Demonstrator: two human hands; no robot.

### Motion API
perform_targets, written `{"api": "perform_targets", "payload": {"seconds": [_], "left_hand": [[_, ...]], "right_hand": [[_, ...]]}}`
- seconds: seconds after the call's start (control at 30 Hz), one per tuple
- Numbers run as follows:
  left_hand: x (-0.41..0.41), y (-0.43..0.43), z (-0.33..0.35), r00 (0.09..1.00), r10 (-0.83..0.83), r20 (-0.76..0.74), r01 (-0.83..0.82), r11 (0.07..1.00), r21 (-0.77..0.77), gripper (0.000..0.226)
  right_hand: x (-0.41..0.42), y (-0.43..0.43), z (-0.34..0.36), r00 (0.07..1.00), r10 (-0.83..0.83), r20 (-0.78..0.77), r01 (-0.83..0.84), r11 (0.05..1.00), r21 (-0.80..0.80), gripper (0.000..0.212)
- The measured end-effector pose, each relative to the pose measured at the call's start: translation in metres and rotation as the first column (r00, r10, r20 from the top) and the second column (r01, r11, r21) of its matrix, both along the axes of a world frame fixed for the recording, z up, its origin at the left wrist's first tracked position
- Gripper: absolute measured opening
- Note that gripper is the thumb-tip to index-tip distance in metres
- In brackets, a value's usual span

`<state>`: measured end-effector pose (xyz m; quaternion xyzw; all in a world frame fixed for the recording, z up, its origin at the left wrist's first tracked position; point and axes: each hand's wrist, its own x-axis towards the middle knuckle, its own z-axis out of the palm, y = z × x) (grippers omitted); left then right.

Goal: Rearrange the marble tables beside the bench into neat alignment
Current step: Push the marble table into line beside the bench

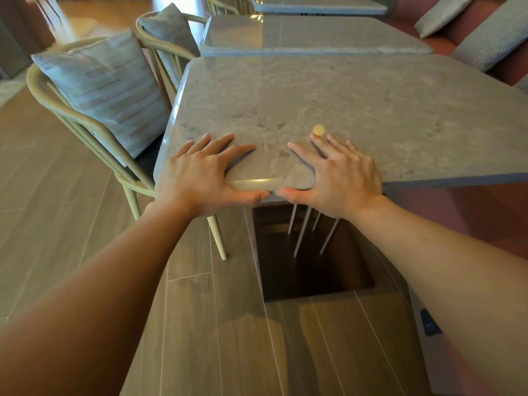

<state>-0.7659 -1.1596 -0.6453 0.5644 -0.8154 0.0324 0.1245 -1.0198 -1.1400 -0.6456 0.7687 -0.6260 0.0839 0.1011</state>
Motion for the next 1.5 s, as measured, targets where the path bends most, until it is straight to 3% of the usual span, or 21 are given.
{"api": "perform_targets", "payload": {"seconds": [1.5], "left_hand": [[0.022, -0.051, 0.006, 0.999, -0.049, -0.013, 0.049, 0.999, 0.0, 0.101]], "right_hand": [[0.021, -0.049, -0.01, 0.999, -0.041, -0.015, 0.041, 0.998, -0.049, 0.118]]}}
